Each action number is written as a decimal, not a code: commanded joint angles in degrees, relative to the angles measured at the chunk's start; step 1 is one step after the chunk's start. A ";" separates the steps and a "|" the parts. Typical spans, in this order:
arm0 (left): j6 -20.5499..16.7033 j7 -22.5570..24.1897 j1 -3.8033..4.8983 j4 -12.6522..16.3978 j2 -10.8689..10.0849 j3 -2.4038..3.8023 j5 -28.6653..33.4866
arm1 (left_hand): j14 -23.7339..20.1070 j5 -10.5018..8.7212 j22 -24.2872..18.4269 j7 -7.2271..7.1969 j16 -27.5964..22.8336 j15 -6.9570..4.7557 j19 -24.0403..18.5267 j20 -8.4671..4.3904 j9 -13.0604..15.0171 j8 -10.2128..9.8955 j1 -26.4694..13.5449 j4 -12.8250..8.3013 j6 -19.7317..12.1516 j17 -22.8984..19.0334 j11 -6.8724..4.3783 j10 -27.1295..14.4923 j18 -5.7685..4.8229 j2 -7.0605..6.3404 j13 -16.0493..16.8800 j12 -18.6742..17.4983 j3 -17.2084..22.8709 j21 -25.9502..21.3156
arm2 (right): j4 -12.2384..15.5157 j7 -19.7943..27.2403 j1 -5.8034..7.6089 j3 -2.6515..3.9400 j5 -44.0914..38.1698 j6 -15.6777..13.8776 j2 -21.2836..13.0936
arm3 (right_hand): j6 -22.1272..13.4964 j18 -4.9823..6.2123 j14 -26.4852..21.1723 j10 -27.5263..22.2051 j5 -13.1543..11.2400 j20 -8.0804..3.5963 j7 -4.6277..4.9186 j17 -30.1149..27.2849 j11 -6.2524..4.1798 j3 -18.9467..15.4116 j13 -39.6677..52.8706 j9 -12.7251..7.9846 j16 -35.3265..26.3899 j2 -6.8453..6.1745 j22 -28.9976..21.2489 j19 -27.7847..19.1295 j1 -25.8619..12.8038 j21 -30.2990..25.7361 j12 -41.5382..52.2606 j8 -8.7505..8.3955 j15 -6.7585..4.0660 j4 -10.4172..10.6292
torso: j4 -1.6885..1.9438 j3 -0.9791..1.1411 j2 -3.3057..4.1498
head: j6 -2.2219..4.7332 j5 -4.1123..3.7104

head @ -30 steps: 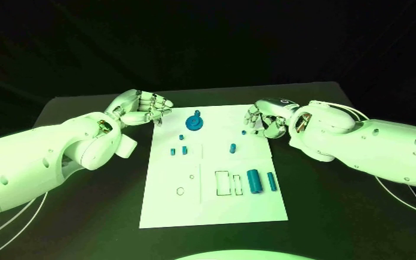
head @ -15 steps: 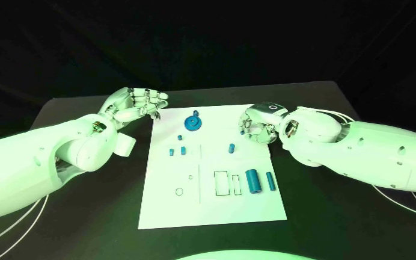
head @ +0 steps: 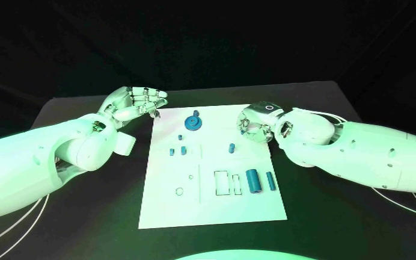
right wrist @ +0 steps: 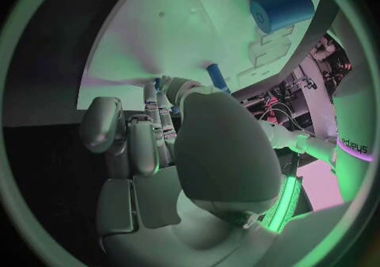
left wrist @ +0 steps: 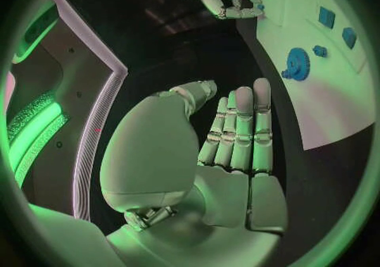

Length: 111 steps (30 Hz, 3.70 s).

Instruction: Assemble the parts on the task board

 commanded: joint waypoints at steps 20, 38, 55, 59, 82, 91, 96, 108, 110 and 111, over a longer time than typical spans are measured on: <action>0.84 -0.07 0.00 0.27 -0.19 0.05 0.49 | -0.35 0.20 -0.16 0.06 -0.27 0.10 0.08 0.50 -0.09 -0.32 0.22 -0.04 -0.44 -0.08 0.01 -0.54 0.31 0.39 -0.09 0.14 -0.45 -0.32 | -0.86 -1.66 -0.96 -0.09 -1.84 3.26 0.98 | 2.04 -2.09 3.18 3.94 -0.76 -0.09 -0.11 2.81 -0.64 1.75 -0.25 0.72 2.63 -0.26 3.21 2.03 -1.24 5.68 -0.43 0.61 -0.70 -1.86 | 0.02 0.00 0.06 | -0.35 -0.15; 0.88 -0.60 0.00 0.45 -0.37 0.05 0.28 | -0.53 0.15 -0.24 0.19 -0.34 0.21 0.02 0.58 -0.11 -0.38 0.35 -0.08 -0.60 -0.14 0.14 -0.87 0.30 0.41 -0.11 0.18 -0.61 -0.47 | -1.87 -2.93 -2.91 -0.38 -2.86 5.19 2.72 | 2.48 -2.17 2.96 4.90 -0.25 -0.29 -0.12 2.17 -0.79 2.45 -0.23 1.11 2.31 -0.05 3.85 2.07 -2.21 6.15 -1.27 0.84 -0.94 -3.36 | 0.01 0.01 0.00 | -0.73 -0.22; 0.65 -0.73 0.00 0.70 -0.46 0.05 0.10 | -0.77 0.19 -0.31 0.29 -0.42 0.30 -0.07 0.66 -0.13 -0.47 0.54 -0.15 -0.80 -0.19 0.24 -1.15 0.30 0.47 -0.13 0.24 -0.72 -0.61 | -1.37 -3.51 -3.50 -0.53 -4.06 4.00 2.64 | 4.71 -2.64 2.89 8.14 6.92 -0.55 -0.65 2.40 -1.54 4.90 -0.24 2.61 2.66 1.95 6.02 2.93 -2.80 9.43 -2.33 2.15 -1.69 -6.54 | 0.01 0.00 0.00 | -0.92 -0.40; 0.66 -0.72 0.00 0.79 -0.47 0.05 0.09 | -0.77 0.19 -0.31 0.29 -0.42 0.30 -0.07 0.66 -0.13 -0.47 0.54 -0.15 -0.80 -0.19 0.24 -1.15 0.30 0.47 -0.13 0.24 -0.72 -0.61 | -1.12 -3.50 -3.59 -0.53 -4.62 2.04 2.55 | 4.85 -2.83 2.97 8.81 6.92 -0.69 -0.77 2.70 -1.74 5.50 -0.11 2.99 2.91 2.30 6.60 3.23 -3.01 10.49 -2.44 2.42 -1.89 -7.23 | 0.02 0.01 0.01 | -0.91 -0.38; 0.66 -0.79 0.00 0.77 -0.58 0.04 0.08 | -0.93 0.24 -0.34 0.36 -0.46 0.35 -0.12 0.71 -0.15 -0.52 0.80 -0.29 -0.95 -0.25 0.30 -1.37 0.31 0.53 -0.15 0.33 -0.78 -0.68 | 0.99 -3.27 -3.11 -0.10 -4.67 -6.05 1.20 | 5.12 -2.92 2.93 9.85 6.04 -0.88 -0.92 2.53 -1.99 6.47 0.16 3.68 2.83 2.40 7.07 3.36 -3.85 11.07 -2.66 2.86 -2.18 -8.31 | -0.02 -0.01 -0.03 | -0.68 -0.37; 0.68 -0.88 0.00 0.68 -0.56 0.04 0.08 | -0.97 0.25 -0.35 0.39 -0.47 0.37 -0.13 0.73 -0.16 -0.55 0.81 -0.30 -1.01 -0.26 0.33 -1.45 0.31 0.52 -0.15 0.34 -0.83 -0.70 | 3.24 -2.16 -2.25 0.48 -3.08 -10.16 -1.09 | 5.09 -2.95 2.92 9.90 5.70 -0.91 -0.91 2.51 -1.99 6.61 0.18 3.80 2.82 2.40 7.19 3.39 -4.09 11.26 -2.79 2.90 -2.18 -8.44 | -0.02 -0.02 -0.02 | -0.40 -0.37; 0.72 -0.90 0.00 0.56 -0.53 0.04 0.08 | -0.97 0.25 -0.35 0.39 -0.47 0.37 -0.13 0.73 -0.16 -0.55 0.81 -0.30 -1.01 -0.26 0.33 -1.45 0.31 0.52 -0.15 0.34 -0.83 -0.70 | 4.82 -0.80 -2.00 0.79 -1.38 -12.56 -2.58 | 5.07 -2.97 2.91 9.92 5.51 -0.93 -0.90 2.47 -1.99 6.69 0.19 3.86 2.80 2.40 7.24 3.41 -4.17 11.33 -2.85 2.92 -2.20 -8.52 | -0.09 0.03 -0.07 | -0.35 -0.23; 0.71 -0.86 0.00 0.33 -0.43 0.04 0.08 | -1.02 0.26 -0.36 0.42 -0.49 0.40 -0.15 0.75 -0.17 -0.58 0.83 -0.30 -1.09 -0.28 0.37 -1.56 0.31 0.52 -0.16 0.36 -0.88 -0.73 | 9.22 1.94 -1.88 1.10 2.08 -16.36 -4.00 | 4.97 -2.95 2.87 9.89 5.23 -0.97 -0.86 2.41 -1.98 6.90 0.20 3.96 2.76 2.45 7.25 3.37 -4.21 11.28 -3.01 2.91 -2.25 -8.74 | -0.03 0.07 0.01 | -0.15 0.26; 0.68 -0.83 -0.01 0.31 -0.41 0.04 0.08 | -1.02 0.26 -0.36 0.42 -0.49 0.40 -0.15 0.75 -0.17 -0.58 0.83 -0.30 -1.09 -0.28 0.37 -1.56 0.31 0.52 -0.16 0.36 -0.88 -0.73 | 10.31 2.17 -1.96 1.11 2.38 -16.30 -3.82 | 4.97 -2.95 2.87 9.89 5.23 -0.97 -0.86 2.41 -1.98 6.90 0.20 3.96 2.76 2.45 7.25 3.37 -4.21 11.28 -3.01 2.91 -2.25 -8.74 | -0.05 0.05 -0.01 | -0.18 0.64; 0.67 -0.81 -0.01 0.31 -0.39 0.04 0.08 | -1.02 0.26 -0.36 0.42 -0.49 0.40 -0.15 0.75 -0.17 -0.58 0.83 -0.30 -1.09 -0.28 0.37 -1.56 0.31 0.52 -0.16 0.36 -0.88 -0.73 | 10.82 2.26 -2.00 1.12 2.49 -16.16 -3.69 | 4.95 -2.92 2.86 9.89 5.21 -0.98 -0.84 2.34 -1.97 6.92 0.20 3.97 2.71 2.45 7.19 3.32 -4.22 11.12 -3.03 2.90 -2.26 -8.77 | -0.05 0.04 0.00 | -0.23 0.92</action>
